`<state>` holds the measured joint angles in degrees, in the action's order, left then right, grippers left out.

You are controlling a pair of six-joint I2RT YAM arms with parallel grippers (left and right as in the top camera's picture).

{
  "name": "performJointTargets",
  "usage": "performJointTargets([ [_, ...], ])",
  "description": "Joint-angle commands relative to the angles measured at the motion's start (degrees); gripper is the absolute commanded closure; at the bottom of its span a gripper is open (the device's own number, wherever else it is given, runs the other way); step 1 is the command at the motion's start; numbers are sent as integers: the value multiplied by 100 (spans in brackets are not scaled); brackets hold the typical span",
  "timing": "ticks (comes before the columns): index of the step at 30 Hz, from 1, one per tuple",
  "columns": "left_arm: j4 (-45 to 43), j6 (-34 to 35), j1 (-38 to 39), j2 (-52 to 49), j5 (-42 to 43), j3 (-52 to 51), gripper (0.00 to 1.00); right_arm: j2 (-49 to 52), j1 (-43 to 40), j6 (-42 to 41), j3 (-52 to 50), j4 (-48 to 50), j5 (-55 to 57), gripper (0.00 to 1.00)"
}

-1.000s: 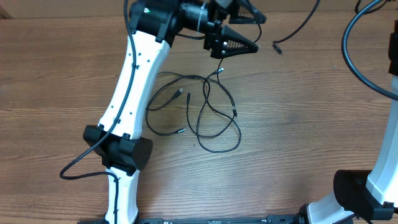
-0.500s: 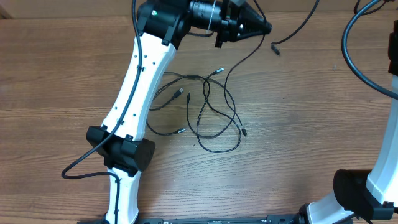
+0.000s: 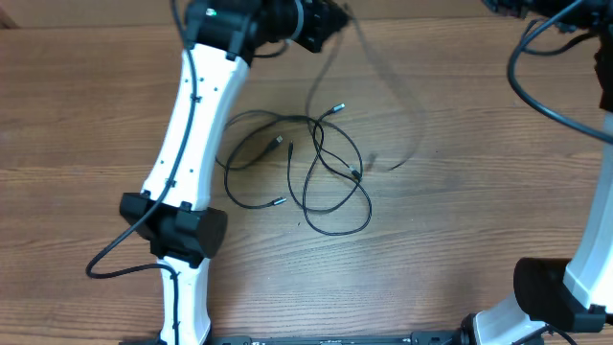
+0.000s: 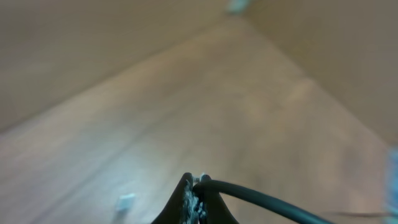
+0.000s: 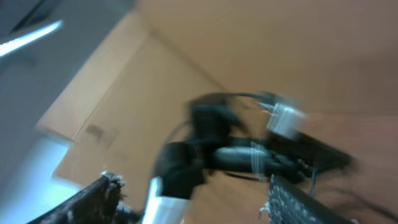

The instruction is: Untangle cables

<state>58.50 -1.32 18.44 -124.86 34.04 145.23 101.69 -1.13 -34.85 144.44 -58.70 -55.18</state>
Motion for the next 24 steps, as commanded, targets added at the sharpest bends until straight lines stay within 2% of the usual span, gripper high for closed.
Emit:
performJointTargets([
  [1, -262, 321, -455, 824, -896, 55, 96, 164, -39, 986, 26, -745, 1399, 15],
  [5, -671, 894, -1038, 1458, -752, 55, 96, 306, -39, 986, 26, -1285, 1974, 12],
  [11, -1250, 1499, -2168, 2135, 214, 55, 96, 492, -39, 986, 26, -1539, 2127, 12],
  [16, -1001, 1703, -3178, 2260, 50, 52, 96, 581, -39, 988, 26, -1650, 2127, 12],
  [17, -859, 1700, -3289, 2247, -101, 52, 96, 584, -39, 988, 26, -1672, 2129, 12],
  [20, -66, 1733, -3646, 2157, -1353, 50, 96, 584, -39, 988, 26, -1755, 2129, 11],
  [22, 699, 2247, -3845, 2015, -2981, 31, 96, 584, -39, 1139, 26, -1873, 2131, 11],
  [24, 1014, 2601, -3947, 1910, -3740, 28, 96, 584, -37, 1261, 26, -1941, 2129, 11],
])
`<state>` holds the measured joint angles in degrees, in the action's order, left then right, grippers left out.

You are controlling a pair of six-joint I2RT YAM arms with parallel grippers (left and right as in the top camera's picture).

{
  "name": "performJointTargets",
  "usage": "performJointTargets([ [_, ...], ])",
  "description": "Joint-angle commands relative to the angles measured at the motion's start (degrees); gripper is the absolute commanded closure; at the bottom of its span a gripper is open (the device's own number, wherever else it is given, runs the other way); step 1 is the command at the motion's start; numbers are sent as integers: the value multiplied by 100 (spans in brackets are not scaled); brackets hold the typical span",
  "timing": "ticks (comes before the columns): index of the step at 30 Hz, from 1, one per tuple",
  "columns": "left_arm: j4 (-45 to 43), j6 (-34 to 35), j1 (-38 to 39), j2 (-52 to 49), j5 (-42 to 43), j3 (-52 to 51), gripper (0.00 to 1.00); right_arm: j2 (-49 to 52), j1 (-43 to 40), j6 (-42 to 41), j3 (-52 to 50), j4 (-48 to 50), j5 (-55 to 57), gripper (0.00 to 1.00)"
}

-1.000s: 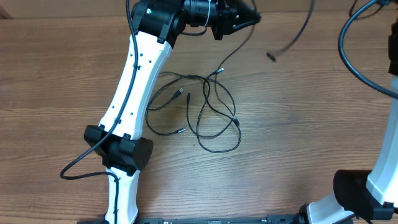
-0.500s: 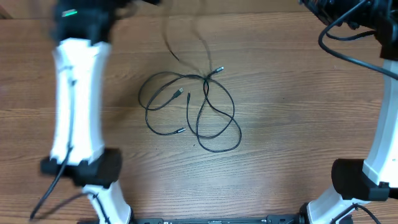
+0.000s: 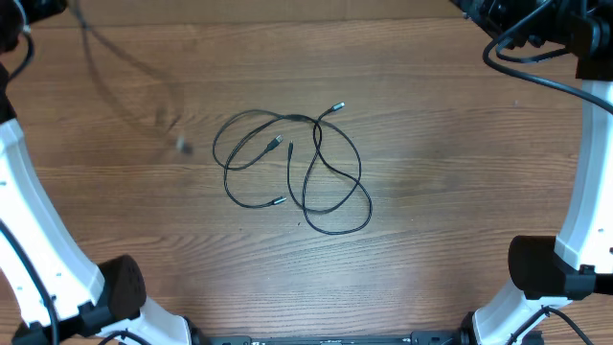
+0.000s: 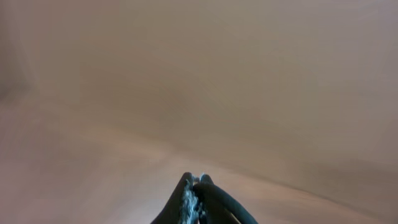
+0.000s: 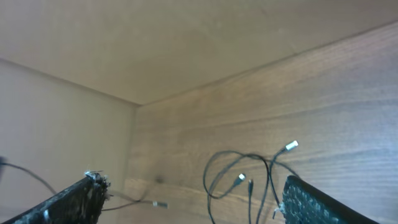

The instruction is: Untangle cables

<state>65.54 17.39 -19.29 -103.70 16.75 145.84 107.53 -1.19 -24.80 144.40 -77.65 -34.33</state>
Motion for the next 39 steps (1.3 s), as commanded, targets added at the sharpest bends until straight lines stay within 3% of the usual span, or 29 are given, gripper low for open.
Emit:
performJointTargets([
  [1, 442, 957, -243, -282, -2356, -35, 96, 0, -31, 282, 31, -109, 85, 11],
  [5, 887, 1582, -601, -603, -3034, -35, 96, 0, -31, 284, 31, -275, 282, 11],
  [10, 1451, 2590, -1088, -1027, -3112, -35, 96, 0, -31, 411, 31, -417, 280, 11],
  [14, 1766, 2695, -1231, -1434, -3189, -35, 96, 0, -31, 542, 31, -470, 280, 11],
  [15, 1845, 2695, -1231, -1554, -3314, -35, 90, 0, -31, 542, 31, -501, 280, 11],
  [16, 1858, 2695, -1231, -1644, -3377, -35, 59, 0, -31, 542, 31, -522, 280, 11],
  [17, 1871, 2621, -1231, -1784, -3390, -35, 4, 0, -31, 566, 31, -551, 278, 11],
  [18, 1867, 2511, -1231, -1884, -3383, -35, 0, 0, -31, 610, 31, -566, 280, 11],
  [21, 1880, 1969, -1231, -2194, -3161, -35, 1, 0, -31, 737, 31, -616, 282, 11],
  [28, 1683, 1808, -1231, -2035, -2404, -4, 1, 0, -31, 828, 31, -651, 280, 11],
  [35, 1591, 179, -887, -1733, -4, -4, 0, 0, -31, 883, 31, -719, 439, 11],
  [39, 2162, -848, -155, -1738, 83, -146, 1, 0, -31, 883, 31, -822, 654, 10],
])
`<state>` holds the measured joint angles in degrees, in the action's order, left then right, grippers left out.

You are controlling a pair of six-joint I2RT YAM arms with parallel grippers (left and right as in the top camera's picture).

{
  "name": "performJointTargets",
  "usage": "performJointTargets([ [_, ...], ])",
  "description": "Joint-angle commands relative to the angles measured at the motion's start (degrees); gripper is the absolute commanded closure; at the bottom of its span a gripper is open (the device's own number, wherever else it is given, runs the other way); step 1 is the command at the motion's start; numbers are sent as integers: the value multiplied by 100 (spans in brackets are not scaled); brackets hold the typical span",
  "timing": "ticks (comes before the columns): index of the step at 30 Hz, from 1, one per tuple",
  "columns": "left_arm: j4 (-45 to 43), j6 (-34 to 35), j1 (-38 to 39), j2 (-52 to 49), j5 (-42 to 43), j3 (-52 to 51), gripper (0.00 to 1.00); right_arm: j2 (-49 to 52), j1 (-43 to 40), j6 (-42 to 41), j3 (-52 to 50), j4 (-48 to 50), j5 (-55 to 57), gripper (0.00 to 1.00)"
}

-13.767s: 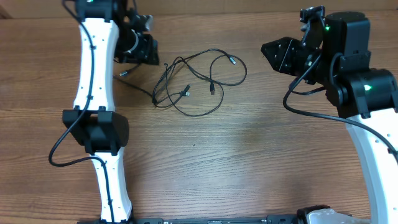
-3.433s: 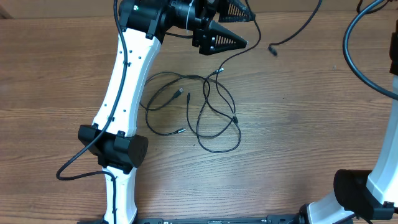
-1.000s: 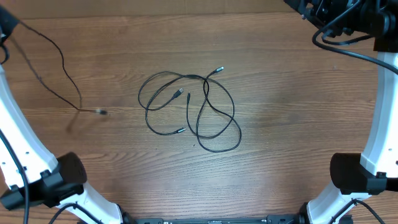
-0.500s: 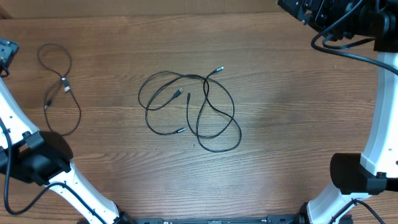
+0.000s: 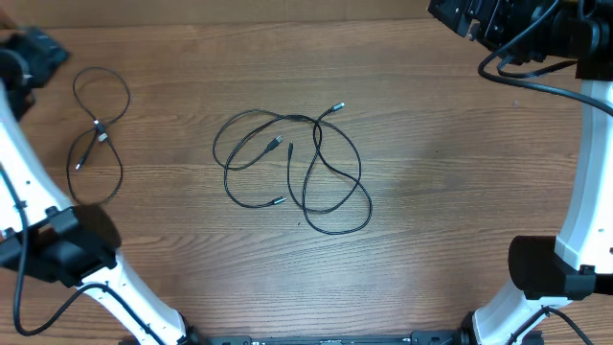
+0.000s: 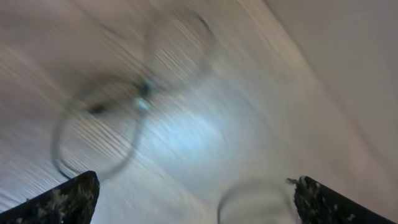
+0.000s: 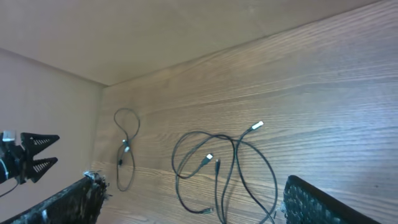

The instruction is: Untangle cables

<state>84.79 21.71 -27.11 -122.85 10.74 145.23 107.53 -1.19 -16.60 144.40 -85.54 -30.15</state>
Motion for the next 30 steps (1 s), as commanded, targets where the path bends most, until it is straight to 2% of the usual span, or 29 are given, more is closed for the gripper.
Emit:
performJointTargets([
  [1, 284, -1600, 914, 177, 686, -208, 2, 2, -31, 63, 31, -57, 299, 10],
  [5, 127, -2599, 1971, 177, 765, -800, 0, 2, -31, 63, 31, -83, 382, 10],
  [10, -608, -2758, 3237, 162, 1226, -1749, 0, 2, -31, 63, 31, -131, 382, 10],
  [14, -1228, -1897, 4109, 146, 1019, -2527, 0, 2, -31, 61, 31, -142, 376, 10],
  [21, -2050, 470, 4883, 136, -662, -3954, 0, 2, -31, 61, 31, -269, 378, 10],
  [25, -3021, 673, 5119, 136, -319, -4706, 0, 2, -31, 61, 31, -264, 378, 9],
  [28, -3550, 651, 5276, 136, -188, -5082, 12, 2, -31, 61, 31, -267, 378, 10],
  [30, -3871, 549, 5364, 136, -170, -5294, 27, 2, -31, 61, 31, -267, 380, 9],
])
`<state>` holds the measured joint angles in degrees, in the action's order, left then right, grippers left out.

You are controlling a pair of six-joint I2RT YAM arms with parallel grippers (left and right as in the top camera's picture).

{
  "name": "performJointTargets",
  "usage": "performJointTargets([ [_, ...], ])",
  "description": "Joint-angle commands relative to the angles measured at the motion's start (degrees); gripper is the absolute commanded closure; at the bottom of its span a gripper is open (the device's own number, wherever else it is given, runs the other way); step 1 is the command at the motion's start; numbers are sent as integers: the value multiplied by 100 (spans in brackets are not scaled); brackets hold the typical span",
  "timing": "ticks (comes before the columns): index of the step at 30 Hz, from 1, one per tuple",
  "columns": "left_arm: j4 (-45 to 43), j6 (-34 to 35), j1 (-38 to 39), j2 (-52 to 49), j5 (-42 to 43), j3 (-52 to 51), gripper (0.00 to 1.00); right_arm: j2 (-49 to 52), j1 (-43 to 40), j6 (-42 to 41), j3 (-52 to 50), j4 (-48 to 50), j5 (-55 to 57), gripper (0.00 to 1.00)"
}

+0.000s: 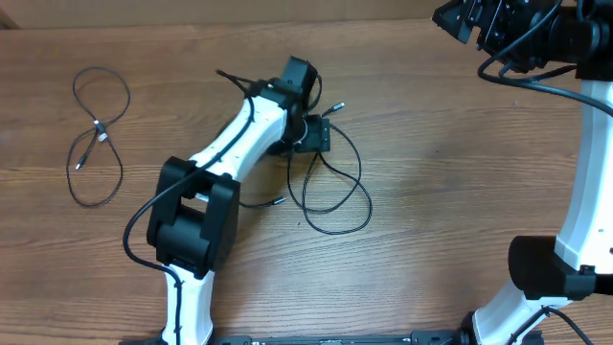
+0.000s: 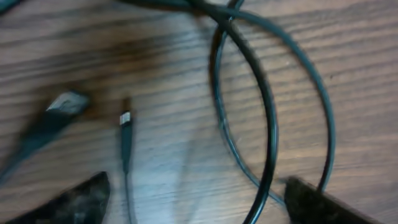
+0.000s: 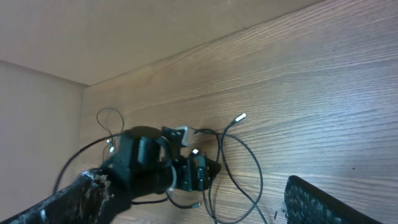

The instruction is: Untangle cables

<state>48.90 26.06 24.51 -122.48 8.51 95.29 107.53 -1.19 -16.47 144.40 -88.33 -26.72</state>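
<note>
Two black cables (image 1: 337,195) lie tangled in overlapping loops at the table's middle. My left gripper (image 1: 317,134) stands open low over the tangle's upper part. In the left wrist view, cable loops (image 2: 268,118) and a thin plug tip (image 2: 125,119) lie between its fingers (image 2: 74,198), with a silver connector (image 2: 65,102) to the left. A separate black cable (image 1: 98,134) lies alone at the far left. My right gripper (image 1: 471,21) hangs open, high over the table's far right corner, holding nothing; in its own view the right gripper (image 3: 191,182) looks down on the tangle (image 3: 239,165).
The wooden table (image 1: 460,220) spreads out to the right of the tangle. The left arm's white links (image 1: 230,144) cross over the tangle's left loops and hide them. A light wall (image 3: 124,25) borders the table's far side.
My left gripper was open at the far left beside the lone cable; now it is open low over the tangle in the middle. The right gripper has hardly moved.
My left gripper was shut on a cable held up above the table's far middle. Then it held that cable at the far left corner. Then the cable lay alone at the left with the gripper open. Now the gripper is over the remaining tangle.
</note>
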Motion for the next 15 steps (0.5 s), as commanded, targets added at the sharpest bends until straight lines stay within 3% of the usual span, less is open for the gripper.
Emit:
performJointTargets([
  [1, -391, 52, 225, 98, 79, -374, 31, 2, -31, 48, 31, 13, 35, 9],
  [4, -562, -160, 302, 98, 162, -575, 44, 2, -31, 48, 31, 17, 35, 9],
  [7, -564, -352, 323, 98, 151, -636, 96, 2, -31, 50, 31, 13, 37, 9],
  [15, -280, -568, 203, 1084, 179, 240, 96, 2, -33, 50, 31, 57, 37, 9],
])
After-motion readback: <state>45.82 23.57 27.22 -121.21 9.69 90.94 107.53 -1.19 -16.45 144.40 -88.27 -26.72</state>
